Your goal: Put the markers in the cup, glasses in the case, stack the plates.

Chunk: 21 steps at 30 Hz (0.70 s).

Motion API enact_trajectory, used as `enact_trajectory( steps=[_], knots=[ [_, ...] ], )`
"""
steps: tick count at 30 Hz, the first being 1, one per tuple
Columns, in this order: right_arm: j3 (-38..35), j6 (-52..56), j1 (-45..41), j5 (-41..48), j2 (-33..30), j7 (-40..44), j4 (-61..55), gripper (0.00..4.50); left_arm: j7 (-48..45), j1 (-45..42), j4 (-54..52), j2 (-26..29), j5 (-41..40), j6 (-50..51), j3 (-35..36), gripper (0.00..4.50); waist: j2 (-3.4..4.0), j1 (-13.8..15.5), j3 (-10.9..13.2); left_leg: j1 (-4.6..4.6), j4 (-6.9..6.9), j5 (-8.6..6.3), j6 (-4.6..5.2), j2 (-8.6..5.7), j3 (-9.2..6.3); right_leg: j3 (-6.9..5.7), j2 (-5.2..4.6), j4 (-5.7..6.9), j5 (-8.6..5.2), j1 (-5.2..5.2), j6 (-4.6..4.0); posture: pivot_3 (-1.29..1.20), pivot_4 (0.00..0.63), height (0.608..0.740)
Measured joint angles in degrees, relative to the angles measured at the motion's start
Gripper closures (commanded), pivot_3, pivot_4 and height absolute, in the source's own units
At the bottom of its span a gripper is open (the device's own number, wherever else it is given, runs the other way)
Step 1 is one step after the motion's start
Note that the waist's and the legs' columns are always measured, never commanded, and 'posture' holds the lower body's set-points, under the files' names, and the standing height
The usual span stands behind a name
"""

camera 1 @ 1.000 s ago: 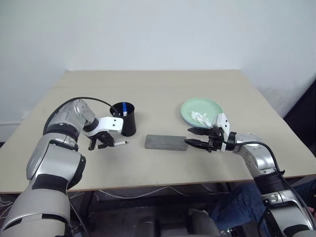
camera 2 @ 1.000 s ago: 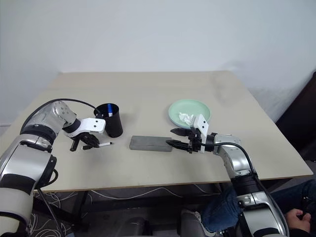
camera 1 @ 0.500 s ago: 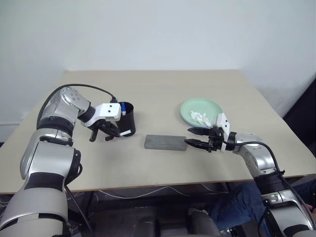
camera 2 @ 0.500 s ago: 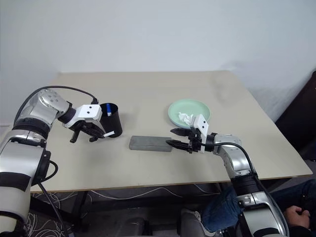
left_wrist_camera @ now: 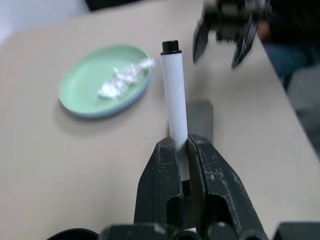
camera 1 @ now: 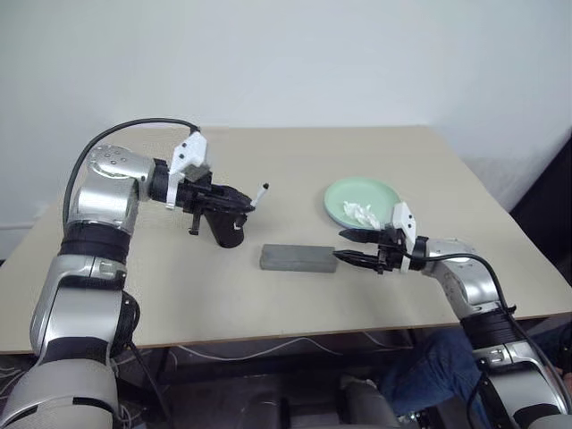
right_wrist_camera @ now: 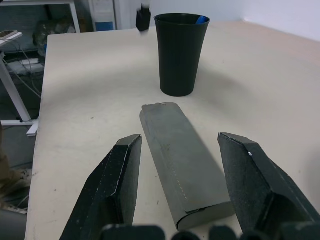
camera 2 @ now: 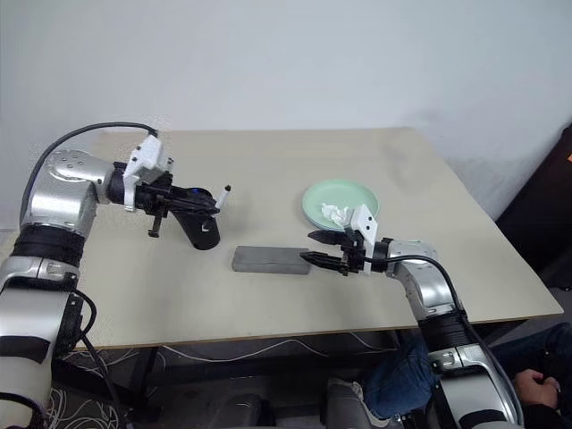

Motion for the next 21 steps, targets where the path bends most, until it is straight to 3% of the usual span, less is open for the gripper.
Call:
enact_trajectory(
  steps=[11,21],
  knots=[
    [0.0,-0.1,-1.1,0.0,0.1,0.5,0.0,1.86,19.7,1.5,-3.3,-1.8,-5.5,4.3,15.2,4.46,0.00,0.0,0.0,0.08,0.02,0.01,-0.01,-0.05,0.07,-0.04,-0.01,-0.03,0.02,0.12,0.02,0.00,0.000,0.721],
    [0.4,-0.5,-1.6,-0.1,1.4,0.8,1.0,1.86,27.4,3.1,8.1,-6.0,-3.8,-3.5,17.3,4.46,-0.02,0.0,0.0,0.08,0.03,-0.10,-0.26,-0.12,0.16,-0.08,-0.04,-0.06,0.04,0.17,0.01,0.00,0.000,0.721]
  ],
)
